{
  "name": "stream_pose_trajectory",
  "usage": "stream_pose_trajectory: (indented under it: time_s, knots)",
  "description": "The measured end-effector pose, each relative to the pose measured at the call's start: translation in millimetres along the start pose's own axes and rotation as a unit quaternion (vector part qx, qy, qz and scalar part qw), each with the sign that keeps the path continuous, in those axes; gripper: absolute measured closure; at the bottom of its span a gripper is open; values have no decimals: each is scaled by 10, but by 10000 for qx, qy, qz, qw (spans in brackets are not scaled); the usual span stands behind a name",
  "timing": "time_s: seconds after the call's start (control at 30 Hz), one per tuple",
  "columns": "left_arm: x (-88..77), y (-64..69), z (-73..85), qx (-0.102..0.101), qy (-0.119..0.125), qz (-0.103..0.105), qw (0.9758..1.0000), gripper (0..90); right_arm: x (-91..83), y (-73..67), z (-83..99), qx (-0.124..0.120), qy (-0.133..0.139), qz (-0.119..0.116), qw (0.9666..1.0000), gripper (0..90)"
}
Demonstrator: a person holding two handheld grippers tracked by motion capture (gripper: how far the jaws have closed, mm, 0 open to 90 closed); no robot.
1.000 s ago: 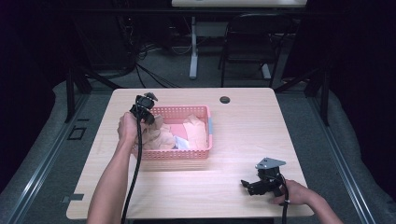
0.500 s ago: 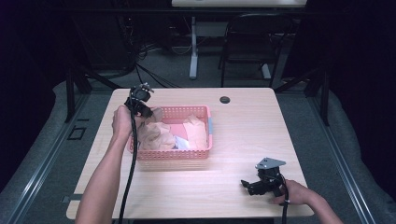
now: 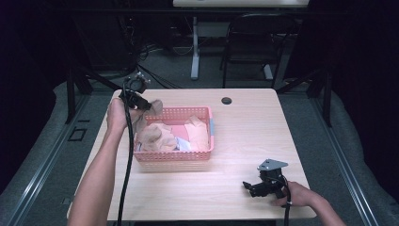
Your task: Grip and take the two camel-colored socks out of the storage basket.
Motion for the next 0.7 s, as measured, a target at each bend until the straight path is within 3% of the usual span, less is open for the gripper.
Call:
stream_pose_trajectory:
  time_s: [0.3, 0.7]
  knots:
    - [-257, -110, 50, -136, 148, 31, 9998, 803, -1, 0, 0, -2, -3, -8, 10000, 0]
    - [-466, -283, 185, -327, 234, -63, 9992, 802, -1, -1, -1, 1, 1, -7, 10000, 0]
Point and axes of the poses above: each handheld gripper's, and its own axes: x roughly forward along the jaws, z roughly out of its underside, y roughly to its right, the point moved 10 cm from there along x, roughly forward along the jaws, and after that the axes turned 4 degrees about -y, right-handed, at the moved point
